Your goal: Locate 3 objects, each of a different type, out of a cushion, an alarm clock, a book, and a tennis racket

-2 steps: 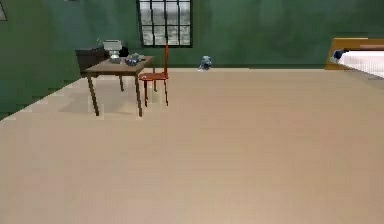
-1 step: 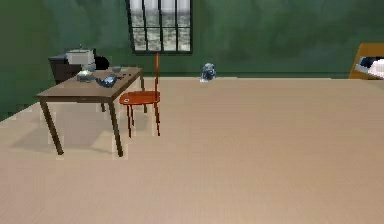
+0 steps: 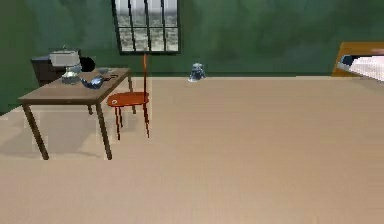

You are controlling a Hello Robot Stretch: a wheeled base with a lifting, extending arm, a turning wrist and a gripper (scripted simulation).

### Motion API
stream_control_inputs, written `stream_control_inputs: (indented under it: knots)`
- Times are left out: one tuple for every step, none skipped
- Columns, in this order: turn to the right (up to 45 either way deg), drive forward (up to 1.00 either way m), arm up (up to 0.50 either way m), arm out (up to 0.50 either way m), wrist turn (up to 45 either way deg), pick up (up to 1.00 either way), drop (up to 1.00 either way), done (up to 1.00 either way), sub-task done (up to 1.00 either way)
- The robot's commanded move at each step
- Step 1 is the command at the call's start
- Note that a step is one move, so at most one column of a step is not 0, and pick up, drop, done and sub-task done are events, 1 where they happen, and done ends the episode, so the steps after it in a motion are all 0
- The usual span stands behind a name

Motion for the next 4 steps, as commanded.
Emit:
stream_control_inputs:
  knots:
    - [0.0,1.0,0.0,0.0,0.0,0.0,0.0,0.0,0.0]
    - [0.0,1.0,0.0,0.0,0.0,0.0,0.0,0.0,0.0]
    - [0.0,0.9,0.0,0.0,0.0,0.0,0.0,0.0,0.0]
    - [-36.0,0.0,0.0,0.0,0.0,0.0,0.0,0.0,0.0]
